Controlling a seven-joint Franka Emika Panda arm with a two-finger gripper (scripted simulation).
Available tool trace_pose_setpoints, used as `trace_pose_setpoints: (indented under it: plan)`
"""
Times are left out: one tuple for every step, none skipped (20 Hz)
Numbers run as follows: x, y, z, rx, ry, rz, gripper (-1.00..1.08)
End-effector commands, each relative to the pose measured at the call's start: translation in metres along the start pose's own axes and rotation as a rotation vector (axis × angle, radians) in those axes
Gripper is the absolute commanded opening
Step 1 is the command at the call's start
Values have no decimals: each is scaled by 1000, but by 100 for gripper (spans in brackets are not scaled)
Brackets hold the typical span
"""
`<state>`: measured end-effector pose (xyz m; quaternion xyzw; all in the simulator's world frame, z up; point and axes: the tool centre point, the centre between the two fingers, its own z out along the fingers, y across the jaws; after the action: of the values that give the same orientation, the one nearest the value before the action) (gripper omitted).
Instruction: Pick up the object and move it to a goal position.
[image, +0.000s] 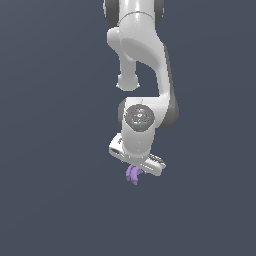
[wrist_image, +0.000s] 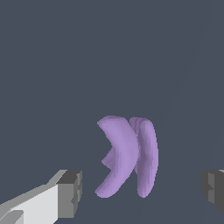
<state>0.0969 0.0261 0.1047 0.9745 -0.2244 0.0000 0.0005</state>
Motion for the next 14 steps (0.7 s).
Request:
trace_pose_setpoints:
  plan:
    - [2, -2, 3, 1, 0, 22, 100]
    - [3, -2, 4, 1, 0, 27, 100]
    - [3, -3, 4, 1, 0, 31, 100]
    - [4, -3, 5, 1, 0, 33, 100]
    - [4, -3, 5, 1, 0, 33, 100]
    - [3, -2, 5, 1, -1, 29, 100]
    - [3, -2, 5, 1, -1, 29, 100]
    - [3, -3, 6, 1, -1, 29, 100]
    - [3, -3, 8, 1, -1, 29, 100]
    - [3, -2, 11, 1, -1, 29, 100]
    - [3, -3, 15, 1, -1, 29, 100]
    - [3, -2, 19, 1, -1, 30, 100]
    - [3, -2, 24, 1, 0, 31, 100]
    - [3, -2, 30, 1, 0, 31, 100]
